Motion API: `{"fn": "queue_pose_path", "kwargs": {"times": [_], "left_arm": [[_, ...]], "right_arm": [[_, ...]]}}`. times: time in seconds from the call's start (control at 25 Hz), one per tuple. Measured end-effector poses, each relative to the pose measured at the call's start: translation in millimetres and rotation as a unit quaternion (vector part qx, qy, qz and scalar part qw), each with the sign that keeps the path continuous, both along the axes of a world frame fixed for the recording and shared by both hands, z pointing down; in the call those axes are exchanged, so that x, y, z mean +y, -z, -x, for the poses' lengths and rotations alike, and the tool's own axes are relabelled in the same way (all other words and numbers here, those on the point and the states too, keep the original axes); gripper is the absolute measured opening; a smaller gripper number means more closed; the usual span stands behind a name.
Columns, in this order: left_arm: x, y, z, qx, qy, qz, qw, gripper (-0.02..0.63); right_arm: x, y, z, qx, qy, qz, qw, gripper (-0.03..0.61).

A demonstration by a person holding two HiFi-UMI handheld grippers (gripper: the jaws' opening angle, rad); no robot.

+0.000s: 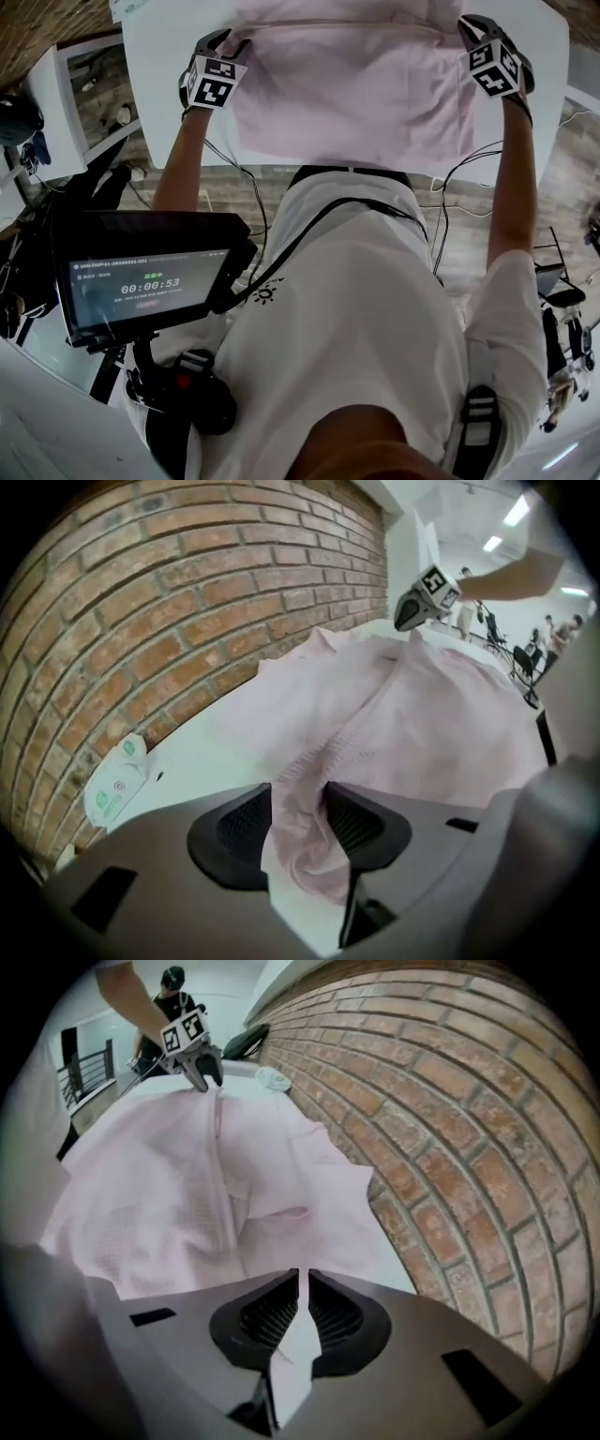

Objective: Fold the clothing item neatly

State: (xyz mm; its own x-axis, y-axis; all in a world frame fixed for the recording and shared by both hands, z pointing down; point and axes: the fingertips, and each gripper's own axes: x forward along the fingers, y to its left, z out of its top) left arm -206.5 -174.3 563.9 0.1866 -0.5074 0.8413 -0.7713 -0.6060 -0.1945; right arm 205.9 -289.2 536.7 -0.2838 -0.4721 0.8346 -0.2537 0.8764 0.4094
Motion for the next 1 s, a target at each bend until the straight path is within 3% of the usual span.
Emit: {"fn": "queue_pose_path", "kwargs": {"times": [0.16,0.32,0.48,0.6,0.84,0.92,1.0], "left_arm": [[-1.3,10.6,-3.3,0.02,0.011,-0.029,0.9993,0.164],[11.5,13.8,-4.8,0.064,0.009,-0.001,0.9979,0.165],[11.3,4.3,26.4,0.1,0.069,0.014,0.9925,0.165],[6.4,2.3,39.0,0.083,0.087,0.0,0.9927,0.164],[2.8,10.4,30.7,0.044,0.102,-0.052,0.9925,0.164],[4.9,14.5,32.4,0.037,0.116,-0.065,0.9903,0.164],[9.1,20.1,22.8,0.041,0.108,-0.074,0.9906,0.164]], "right_arm": [[20.5,26.8,-11.1,-0.078,-0.028,0.018,0.996,0.032],[67.6,-0.6,-18.5,-0.065,-0.005,0.078,0.995,0.032],[72.3,-31.9,-18.6,-0.082,-0.028,0.086,0.993,0.032],[65.5,-49.4,-25.0,-0.085,-0.07,0.097,0.989,0.032],[55.6,-56.5,-48.4,-0.061,-0.119,0.108,0.985,0.032],[52.6,-51.6,-55.4,-0.052,-0.124,0.098,0.986,0.032],[49.3,-39.6,-54.3,-0.072,-0.127,0.08,0.986,0.032]]}}
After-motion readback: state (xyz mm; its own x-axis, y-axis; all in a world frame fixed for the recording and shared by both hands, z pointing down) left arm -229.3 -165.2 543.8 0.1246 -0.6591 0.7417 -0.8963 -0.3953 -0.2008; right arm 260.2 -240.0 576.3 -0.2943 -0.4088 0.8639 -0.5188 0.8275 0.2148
